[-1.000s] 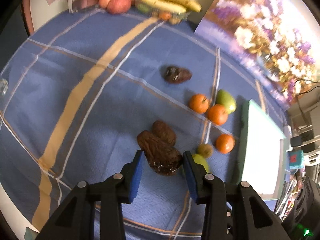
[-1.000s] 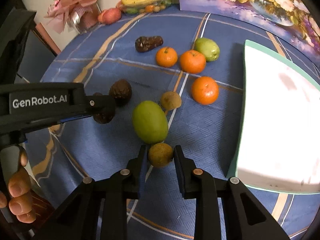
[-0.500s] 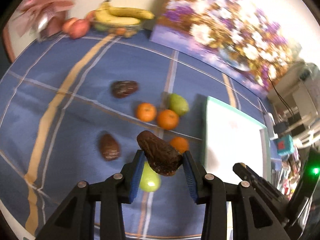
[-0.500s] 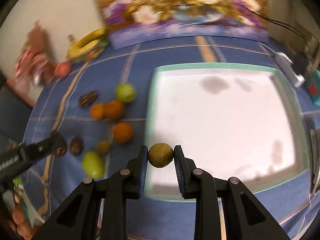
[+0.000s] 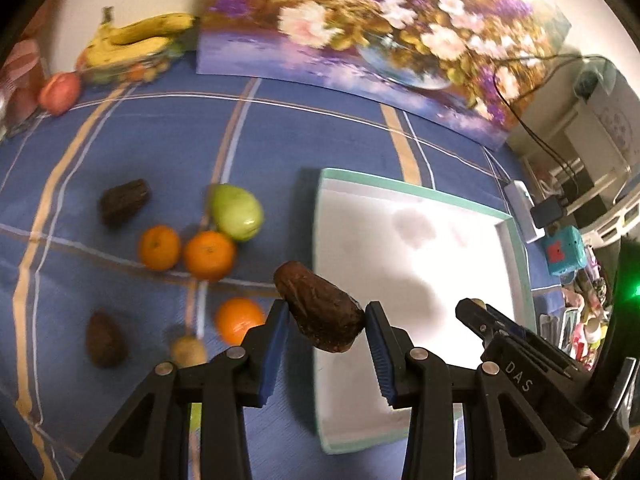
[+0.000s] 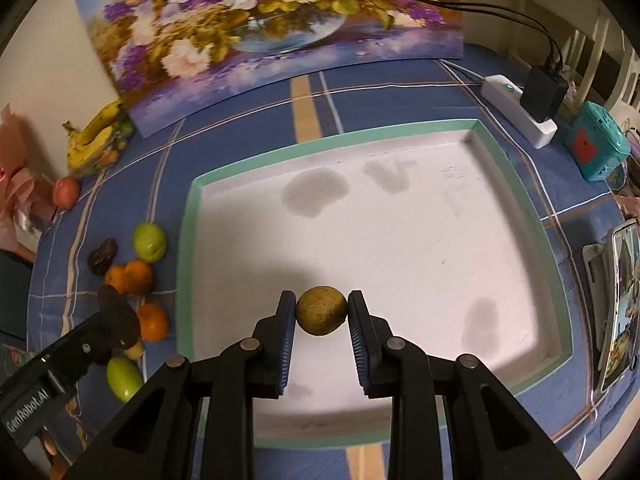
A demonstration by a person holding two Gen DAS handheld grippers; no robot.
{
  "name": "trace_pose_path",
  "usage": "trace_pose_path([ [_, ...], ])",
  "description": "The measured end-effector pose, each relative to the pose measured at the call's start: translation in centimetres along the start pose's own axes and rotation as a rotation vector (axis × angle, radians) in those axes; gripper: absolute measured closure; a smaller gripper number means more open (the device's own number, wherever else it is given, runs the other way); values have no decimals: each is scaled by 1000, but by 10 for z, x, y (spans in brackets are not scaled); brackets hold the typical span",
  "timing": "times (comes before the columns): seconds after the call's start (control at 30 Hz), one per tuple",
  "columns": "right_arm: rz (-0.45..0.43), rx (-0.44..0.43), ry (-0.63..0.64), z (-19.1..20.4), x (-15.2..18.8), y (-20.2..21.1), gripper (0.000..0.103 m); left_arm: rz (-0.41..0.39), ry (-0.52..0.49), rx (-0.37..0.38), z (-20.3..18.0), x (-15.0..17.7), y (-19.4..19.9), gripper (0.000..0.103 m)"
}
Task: Organize fruits
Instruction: 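Lift both held fruits and carry them over the white tray, then lower the date and open the left tool while the right tool releases its fruit in the tray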
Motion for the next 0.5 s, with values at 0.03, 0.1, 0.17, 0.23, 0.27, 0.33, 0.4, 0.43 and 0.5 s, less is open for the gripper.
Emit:
trace_pose_path([
  [0.03,1,8,-1,-2,-4,-4,75,-1,-10,4,-6,-2,-3,61],
  [0.1,3,18,-7,-9,-10,-6,75,-3,-24,12,-16,-5,-8,61],
  [0.17,5,26,-16,-16,-14,-11,75,-1,-38,14,-24,-9,-14,61],
  [0.23,6,35,-24,-22,-18,-15,75,1,-53,13,-31,-13,-21,61],
  [0.27,6,41,-28,-25,-19,-16,75,4,-57,12,-34,-14,-25,61],
  [0.33,8,51,-31,-29,-22,-20,75,12,-59,9,-37,-17,-31,61],
  [0.4,9,61,-32,-34,-24,-23,75,20,-57,10,-39,-18,-37,61],
  [0.43,10,66,-32,-35,-25,-25,75,24,-57,11,-41,-19,-40,61],
  [0.5,13,75,-34,-38,-27,-27,75,30,-63,10,-44,-19,-44,61],
])
Point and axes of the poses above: each gripper's, at about its wrist camera, not at the fingertips, and y roughly against the way its jaws point, z to its left, x to its underside, the point moved 5 cm from there along -y, roughly the way its jaws point, and after that the axes turned 12 degrees about -x, right-handed, at the moved point
